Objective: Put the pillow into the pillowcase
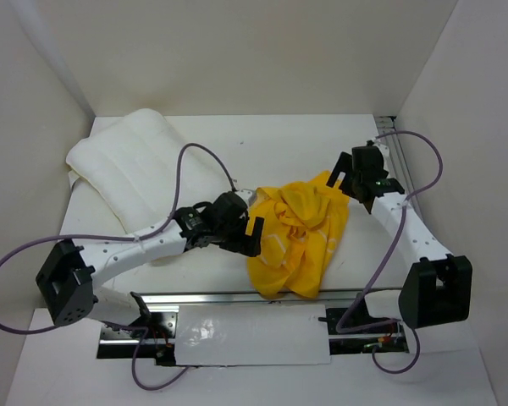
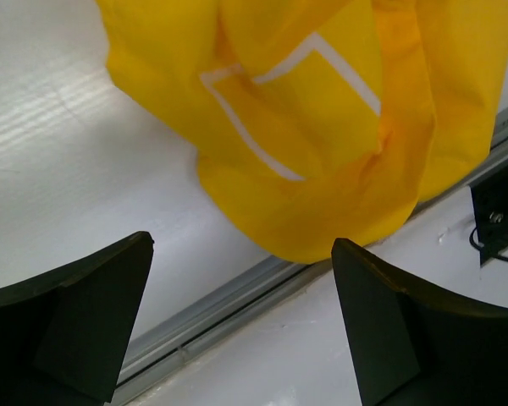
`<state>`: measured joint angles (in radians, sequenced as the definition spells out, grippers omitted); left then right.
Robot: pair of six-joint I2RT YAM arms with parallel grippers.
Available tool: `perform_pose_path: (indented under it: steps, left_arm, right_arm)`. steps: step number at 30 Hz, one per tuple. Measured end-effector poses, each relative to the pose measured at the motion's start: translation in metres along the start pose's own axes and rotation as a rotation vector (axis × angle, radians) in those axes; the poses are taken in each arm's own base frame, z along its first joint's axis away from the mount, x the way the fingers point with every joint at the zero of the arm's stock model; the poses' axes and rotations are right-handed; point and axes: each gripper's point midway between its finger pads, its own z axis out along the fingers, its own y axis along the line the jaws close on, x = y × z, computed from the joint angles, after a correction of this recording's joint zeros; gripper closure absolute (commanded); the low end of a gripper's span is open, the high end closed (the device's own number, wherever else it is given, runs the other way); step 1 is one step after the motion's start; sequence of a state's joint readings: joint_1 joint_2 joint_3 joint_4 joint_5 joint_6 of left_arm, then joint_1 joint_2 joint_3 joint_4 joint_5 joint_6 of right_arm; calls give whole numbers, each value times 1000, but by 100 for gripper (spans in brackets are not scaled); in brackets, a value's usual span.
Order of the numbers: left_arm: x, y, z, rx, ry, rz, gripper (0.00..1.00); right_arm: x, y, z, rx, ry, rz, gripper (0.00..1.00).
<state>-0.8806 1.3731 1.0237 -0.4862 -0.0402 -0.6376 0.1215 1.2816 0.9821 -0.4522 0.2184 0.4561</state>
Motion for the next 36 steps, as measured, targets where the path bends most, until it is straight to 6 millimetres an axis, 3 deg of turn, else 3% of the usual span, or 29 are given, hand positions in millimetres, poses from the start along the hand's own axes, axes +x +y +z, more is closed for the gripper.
perform_pose_path:
  steps: [6,10,13,16,18,19,22,23,25,26,27,32,34,36]
  left_arm:
    - [30,-27,21,70,57,-9,0]
    - [33,-34,40,72,76,-32,0]
    - [31,-35,55,54,90,-39,0]
    - [21,-37,64,40,80,-59,9]
    - [14,-36,70,36,70,-73,22]
    - [10,-34,72,35,63,-83,37]
    - [2,-25,80,30,52,-111,60]
    - [-2,-22,83,26,50,-113,76]
    - [-9,-17,89,18,44,-130,100]
    - [-14,-15,91,13,41,-136,100]
    - [-19,-14,92,11,33,-139,100]
    - [-59,-21,83,17,-61,-109,100]
    - [-75,-21,68,8,-127,-99,100]
    - [-92,-20,41,-5,-203,-87,100]
  right_arm:
    - [16,-18,38,80,69,55,3]
    - [48,-21,65,79,184,69,3]
    - [71,-18,73,41,242,97,3]
    - [81,-13,75,8,259,124,3]
    - [82,-10,78,-8,259,138,5]
    - [82,-8,80,-15,256,145,7]
    - [84,-5,90,-28,257,155,37]
    - [86,-4,94,-27,259,162,56]
    - [88,-4,98,-27,262,160,79]
    - [88,-4,98,-29,259,163,92]
    - [87,-3,99,-31,256,161,100]
    - [70,-5,92,-14,211,147,100]
    - [45,-4,78,-9,146,129,100]
    - [5,1,53,-23,36,119,100]
